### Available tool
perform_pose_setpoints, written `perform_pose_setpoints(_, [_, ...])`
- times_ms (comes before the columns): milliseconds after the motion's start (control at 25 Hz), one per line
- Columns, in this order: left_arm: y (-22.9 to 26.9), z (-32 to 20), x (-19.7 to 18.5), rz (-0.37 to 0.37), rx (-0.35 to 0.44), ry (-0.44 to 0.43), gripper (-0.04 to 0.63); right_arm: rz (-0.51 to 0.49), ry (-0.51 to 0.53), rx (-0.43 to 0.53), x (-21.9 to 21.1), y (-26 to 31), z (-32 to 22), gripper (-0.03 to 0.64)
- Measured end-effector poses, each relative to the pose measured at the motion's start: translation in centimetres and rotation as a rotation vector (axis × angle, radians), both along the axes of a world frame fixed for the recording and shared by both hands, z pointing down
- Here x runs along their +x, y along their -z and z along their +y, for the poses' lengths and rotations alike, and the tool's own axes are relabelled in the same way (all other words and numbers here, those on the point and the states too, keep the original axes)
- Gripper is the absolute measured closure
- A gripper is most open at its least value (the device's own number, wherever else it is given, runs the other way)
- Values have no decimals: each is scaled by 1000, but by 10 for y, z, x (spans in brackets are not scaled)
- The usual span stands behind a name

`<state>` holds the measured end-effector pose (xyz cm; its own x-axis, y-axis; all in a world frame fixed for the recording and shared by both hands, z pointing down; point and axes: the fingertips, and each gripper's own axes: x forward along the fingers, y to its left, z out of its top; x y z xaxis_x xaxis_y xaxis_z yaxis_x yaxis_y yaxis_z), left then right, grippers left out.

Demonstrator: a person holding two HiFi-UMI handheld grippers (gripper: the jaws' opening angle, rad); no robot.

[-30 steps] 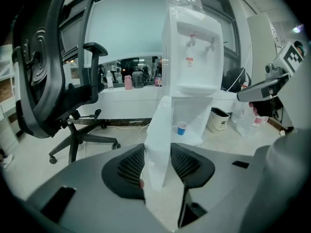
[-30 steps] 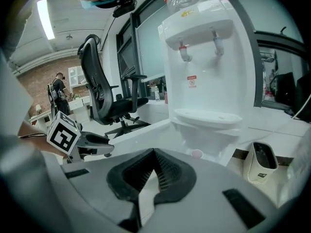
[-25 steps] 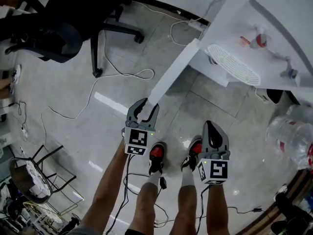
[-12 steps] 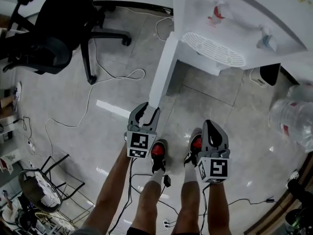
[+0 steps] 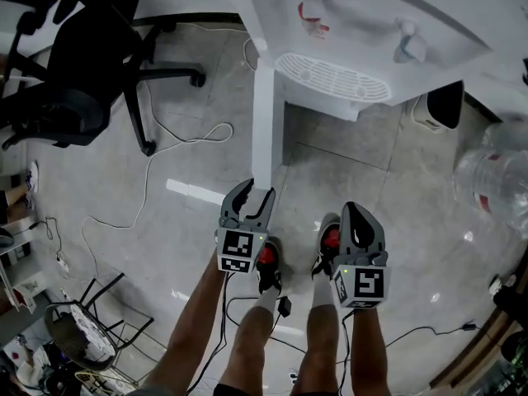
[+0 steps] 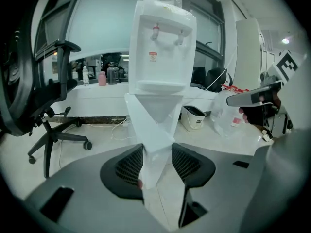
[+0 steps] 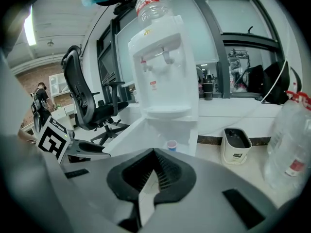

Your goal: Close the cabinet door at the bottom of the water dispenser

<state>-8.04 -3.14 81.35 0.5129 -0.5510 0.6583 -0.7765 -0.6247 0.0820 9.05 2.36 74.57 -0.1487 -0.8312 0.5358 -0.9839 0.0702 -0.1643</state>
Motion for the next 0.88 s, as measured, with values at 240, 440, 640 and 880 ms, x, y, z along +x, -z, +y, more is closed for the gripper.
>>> perform_pose_setpoints(240, [-1, 2, 27, 7, -13, -30, 384, -1, -34, -3, 21, 0, 6, 601])
perform_pose_setpoints(440, [-2, 5, 46, 11, -14, -42, 376, -17, -76, -3, 39, -1, 12, 601])
perform_pose_setpoints(640, [-2, 8, 70, -5, -7, -82, 388, -18, -100, -3, 56, -3, 18, 601])
perform_pose_setpoints(880, [-2, 7, 97, -21, -6, -88, 417, -24, -129, -7, 75, -5, 25, 601])
